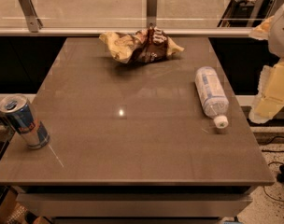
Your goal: Move brown chip bag near redbull can
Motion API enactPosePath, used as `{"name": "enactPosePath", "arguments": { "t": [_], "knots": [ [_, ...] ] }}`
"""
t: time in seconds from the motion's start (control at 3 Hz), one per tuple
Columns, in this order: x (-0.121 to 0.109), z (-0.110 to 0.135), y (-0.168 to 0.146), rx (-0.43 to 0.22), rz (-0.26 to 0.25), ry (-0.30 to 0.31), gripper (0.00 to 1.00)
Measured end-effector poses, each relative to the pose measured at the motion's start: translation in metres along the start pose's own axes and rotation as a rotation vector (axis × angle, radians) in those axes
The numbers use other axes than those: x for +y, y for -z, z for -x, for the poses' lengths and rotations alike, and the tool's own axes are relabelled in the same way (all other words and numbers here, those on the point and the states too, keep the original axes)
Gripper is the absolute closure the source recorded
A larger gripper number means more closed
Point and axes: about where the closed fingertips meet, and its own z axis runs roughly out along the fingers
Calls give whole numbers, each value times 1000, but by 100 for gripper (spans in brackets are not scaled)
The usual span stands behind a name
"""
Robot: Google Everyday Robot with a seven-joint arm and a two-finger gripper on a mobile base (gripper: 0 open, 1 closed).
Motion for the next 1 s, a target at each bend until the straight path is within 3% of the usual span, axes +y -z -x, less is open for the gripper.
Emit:
{"name": "enactPosePath", "arguments": {
  "t": [0.33,1.0],
  "knots": [
    [0,0,0,0,-2,1,0],
    [-20,16,-1,-24,-37,117,0]
  ]
}}
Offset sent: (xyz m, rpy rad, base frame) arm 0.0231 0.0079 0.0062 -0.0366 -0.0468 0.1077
